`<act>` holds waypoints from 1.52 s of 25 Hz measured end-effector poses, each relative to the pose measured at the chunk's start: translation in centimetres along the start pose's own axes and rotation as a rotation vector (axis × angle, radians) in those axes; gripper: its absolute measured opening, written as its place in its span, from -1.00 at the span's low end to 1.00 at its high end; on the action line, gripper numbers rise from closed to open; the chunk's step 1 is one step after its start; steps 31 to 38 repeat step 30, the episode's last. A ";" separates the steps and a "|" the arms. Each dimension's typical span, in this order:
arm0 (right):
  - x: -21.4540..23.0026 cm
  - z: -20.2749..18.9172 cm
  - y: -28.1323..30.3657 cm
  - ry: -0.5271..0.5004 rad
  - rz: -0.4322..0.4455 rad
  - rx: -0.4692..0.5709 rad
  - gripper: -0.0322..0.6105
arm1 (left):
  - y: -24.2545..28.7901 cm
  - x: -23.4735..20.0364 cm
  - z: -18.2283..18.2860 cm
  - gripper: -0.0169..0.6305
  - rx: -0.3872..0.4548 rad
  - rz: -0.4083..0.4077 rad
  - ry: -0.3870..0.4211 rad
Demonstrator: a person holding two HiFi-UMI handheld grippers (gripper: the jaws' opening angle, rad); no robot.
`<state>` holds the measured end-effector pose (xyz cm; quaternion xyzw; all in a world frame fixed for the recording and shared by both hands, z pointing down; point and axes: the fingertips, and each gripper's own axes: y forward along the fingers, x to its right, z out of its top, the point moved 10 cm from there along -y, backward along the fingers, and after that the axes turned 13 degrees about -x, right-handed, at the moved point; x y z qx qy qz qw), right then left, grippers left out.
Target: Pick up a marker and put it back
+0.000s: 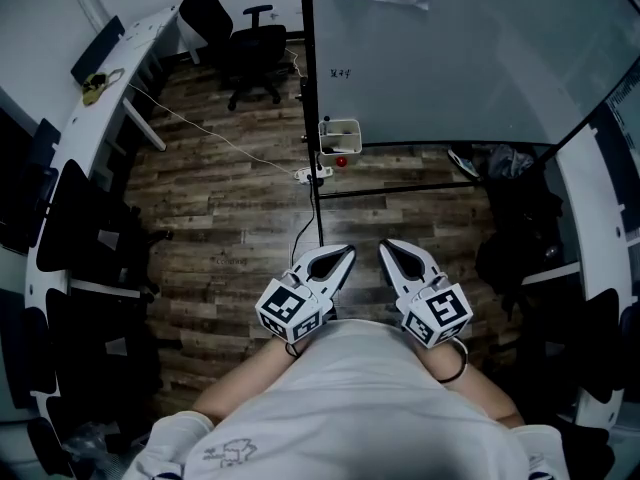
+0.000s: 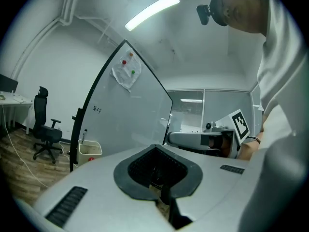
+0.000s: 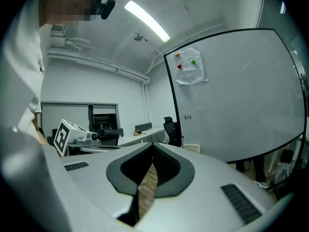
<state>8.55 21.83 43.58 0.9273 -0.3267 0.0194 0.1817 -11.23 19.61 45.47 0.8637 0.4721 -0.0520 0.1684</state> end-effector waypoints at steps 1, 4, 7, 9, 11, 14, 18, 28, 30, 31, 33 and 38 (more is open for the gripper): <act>-0.2 -0.2 -0.6 -0.002 0.002 0.001 -0.87 | -0.2 0.5 -0.2 -0.93 0.002 0.003 -0.001; -0.8 -0.8 -1.9 -0.002 0.006 0.000 -0.87 | -0.7 1.9 -0.4 -0.93 0.006 0.012 -0.001; -1.3 -1.2 -2.9 -0.005 0.020 0.012 -0.87 | -1.0 3.1 -0.4 -0.93 0.010 0.021 0.021; -1.5 -1.4 -3.5 -0.001 0.025 0.016 -0.87 | -1.2 3.6 -0.3 -0.93 0.014 0.032 0.031; -1.5 -1.6 -3.8 0.006 0.024 0.019 -0.87 | -1.3 3.9 -0.2 -0.93 0.022 0.045 0.037; -1.4 -1.8 -4.2 0.011 0.022 0.030 -0.87 | -1.4 4.0 0.0 -0.93 0.026 0.053 0.043; -1.4 -2.2 -4.8 0.020 0.019 0.036 -0.87 | -1.2 4.6 -0.2 -0.93 0.013 0.039 0.047; -1.3 -1.6 -4.5 -0.027 0.019 0.029 -0.87 | -0.6 4.4 0.2 -0.93 -0.004 0.017 0.089; -1.0 -1.4 -4.0 -0.031 0.018 0.029 -0.87 | -0.4 3.9 0.6 -0.93 -0.001 0.009 0.118; -1.0 -1.4 -4.0 -0.031 0.018 0.029 -0.87 | -0.4 3.9 0.6 -0.93 -0.001 0.009 0.118; -1.0 -1.4 -4.0 -0.031 0.018 0.029 -0.87 | -0.4 3.9 0.6 -0.93 -0.001 0.009 0.118; -1.0 -1.4 -4.0 -0.031 0.018 0.029 -0.87 | -0.4 3.9 0.6 -0.93 -0.001 0.009 0.118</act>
